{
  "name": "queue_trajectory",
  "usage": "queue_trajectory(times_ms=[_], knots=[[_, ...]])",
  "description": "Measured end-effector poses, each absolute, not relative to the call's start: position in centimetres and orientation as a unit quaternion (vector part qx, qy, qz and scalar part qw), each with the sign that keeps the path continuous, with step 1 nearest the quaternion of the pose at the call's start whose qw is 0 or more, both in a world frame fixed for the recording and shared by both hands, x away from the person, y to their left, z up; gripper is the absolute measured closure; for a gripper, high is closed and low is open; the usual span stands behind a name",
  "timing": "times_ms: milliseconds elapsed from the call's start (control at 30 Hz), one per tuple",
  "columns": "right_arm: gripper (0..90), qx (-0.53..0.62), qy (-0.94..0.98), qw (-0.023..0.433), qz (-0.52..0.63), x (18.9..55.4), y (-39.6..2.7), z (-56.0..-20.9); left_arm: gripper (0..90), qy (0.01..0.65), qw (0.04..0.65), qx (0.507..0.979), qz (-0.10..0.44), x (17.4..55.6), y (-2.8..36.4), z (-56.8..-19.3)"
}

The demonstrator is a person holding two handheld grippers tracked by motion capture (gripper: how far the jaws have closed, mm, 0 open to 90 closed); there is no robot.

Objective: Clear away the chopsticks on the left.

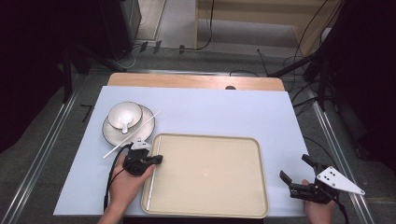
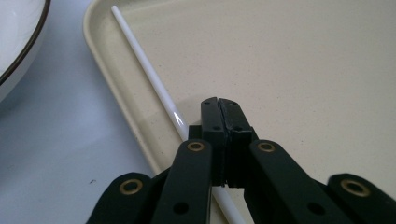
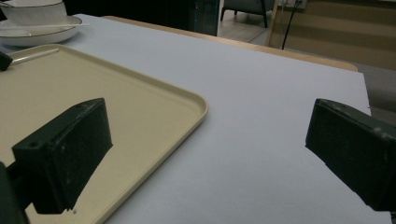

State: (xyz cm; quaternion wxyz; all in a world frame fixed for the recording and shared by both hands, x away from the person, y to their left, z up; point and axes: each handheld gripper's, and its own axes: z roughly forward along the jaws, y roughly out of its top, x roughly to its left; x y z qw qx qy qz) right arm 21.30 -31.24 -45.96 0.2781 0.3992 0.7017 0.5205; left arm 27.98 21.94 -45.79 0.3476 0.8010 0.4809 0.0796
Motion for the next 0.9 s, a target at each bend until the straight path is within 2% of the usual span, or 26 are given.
queue_trajectory(times_ms=[400,900], knots=[[0.2,0.399,0.701,0.279,0.521,21.3,-31.3,-46.0,75.3,0.470,0.374,0.795,0.081,27.8,22.5,-44.6],[0.2,0.400,0.701,0.278,0.521,21.3,-31.3,-46.0,66.7,0.472,0.378,0.789,0.108,27.7,25.2,-42.9]])
